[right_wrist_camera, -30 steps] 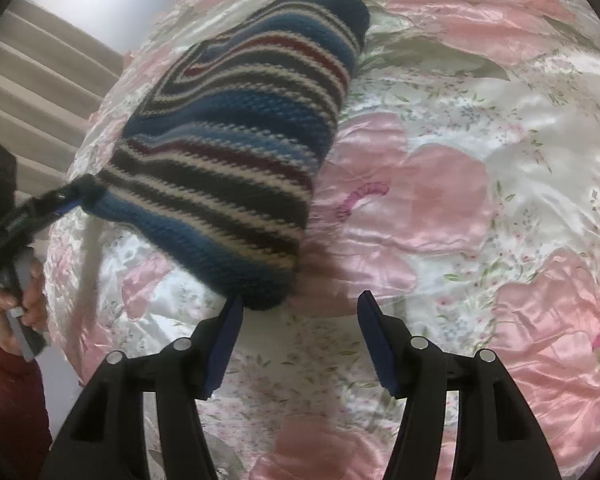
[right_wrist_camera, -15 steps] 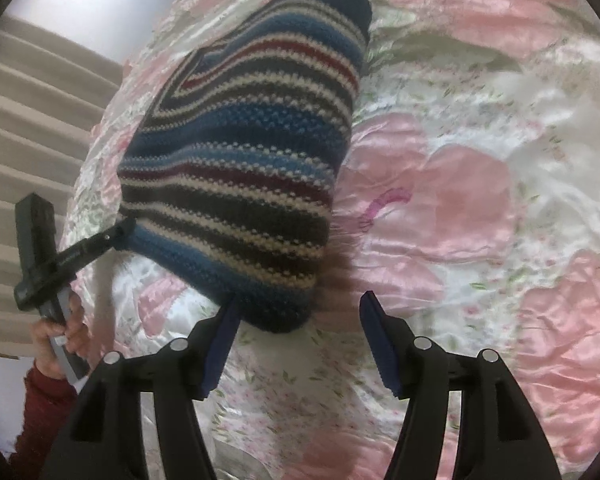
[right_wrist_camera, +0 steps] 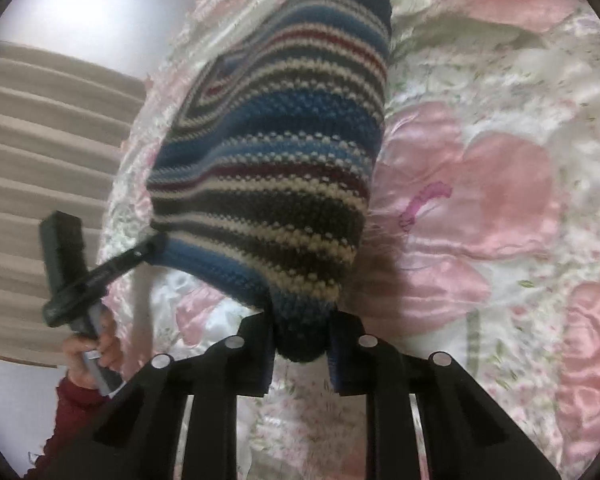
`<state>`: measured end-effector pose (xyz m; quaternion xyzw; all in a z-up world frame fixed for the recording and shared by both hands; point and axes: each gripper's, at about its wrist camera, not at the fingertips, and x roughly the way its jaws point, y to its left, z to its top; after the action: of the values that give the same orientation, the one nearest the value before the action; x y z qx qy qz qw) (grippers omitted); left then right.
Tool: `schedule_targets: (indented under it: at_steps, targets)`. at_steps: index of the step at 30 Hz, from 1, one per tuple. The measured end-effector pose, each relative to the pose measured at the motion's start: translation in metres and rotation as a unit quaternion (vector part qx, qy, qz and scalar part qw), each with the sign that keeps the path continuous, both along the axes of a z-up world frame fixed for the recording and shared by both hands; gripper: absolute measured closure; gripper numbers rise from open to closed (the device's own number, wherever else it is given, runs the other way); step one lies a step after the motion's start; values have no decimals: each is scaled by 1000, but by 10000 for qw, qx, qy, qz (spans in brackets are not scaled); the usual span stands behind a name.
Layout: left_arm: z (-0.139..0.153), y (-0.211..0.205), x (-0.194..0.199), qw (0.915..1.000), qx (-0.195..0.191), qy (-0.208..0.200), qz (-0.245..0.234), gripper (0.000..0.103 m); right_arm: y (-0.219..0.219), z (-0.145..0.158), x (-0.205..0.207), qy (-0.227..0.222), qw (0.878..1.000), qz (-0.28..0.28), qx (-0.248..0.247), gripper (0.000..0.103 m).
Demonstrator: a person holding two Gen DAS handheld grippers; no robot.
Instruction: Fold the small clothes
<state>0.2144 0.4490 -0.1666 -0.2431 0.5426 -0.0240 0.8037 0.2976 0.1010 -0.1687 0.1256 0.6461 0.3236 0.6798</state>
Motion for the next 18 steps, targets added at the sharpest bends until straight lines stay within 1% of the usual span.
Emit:
schedule_targets:
  at_steps: [2, 4, 6, 7, 10, 11, 12, 14, 15, 16, 17, 18]
  targets:
    - [-6, -4, 0, 10000, -5, 49, -11, 89, 4, -7, -3, -19, 9993, 133, -338, 82]
    - [-12, -6, -1, 9999, 84, 51, -23, 87, 9, -24, -3, 54, 9977, 189, -641, 82]
    - [-17, -6, -1, 10000, 37, 70, 12, 87, 14, -33, -3, 100, 9971, 179, -735, 82]
    - [-18, -5, -1, 10000, -3, 67, 33, 87, 16, -34, -2, 54, 9969, 194, -764, 82]
    - [-18, -6, 1, 10000, 54, 60, -49, 87, 23, -34, -3, -6, 9962, 255, -829, 81]
    - [-17, -7, 1, 9999, 54, 65, -63, 87, 26, -33, -3, -34, 9958, 314, -865, 78]
    - [-15, -7, 1, 10000, 19, 67, -60, 84, 27, -30, -5, -64, 9954, 356, -883, 77]
    - [-7, -5, 2, 9997, -207, 32, -93, 67, 29, -17, -3, -112, 9958, 477, -778, 64]
    - [-1, -2, 1, 9995, -301, -3, -130, 51, 27, -11, -3, -185, 9956, 498, -775, 61]
    - [8, 0, 0, 9996, -254, -62, -115, 41, 26, -1, -1, -356, 9949, 532, -782, 52]
    - [18, 2, 0, 9998, -133, -136, -108, 36, 25, 11, 1, -562, 9937, 566, -785, 48]
    - [24, 2, 1, 9997, -73, -209, -131, 30, 24, 18, 4, -681, 9929, 568, -798, 46]
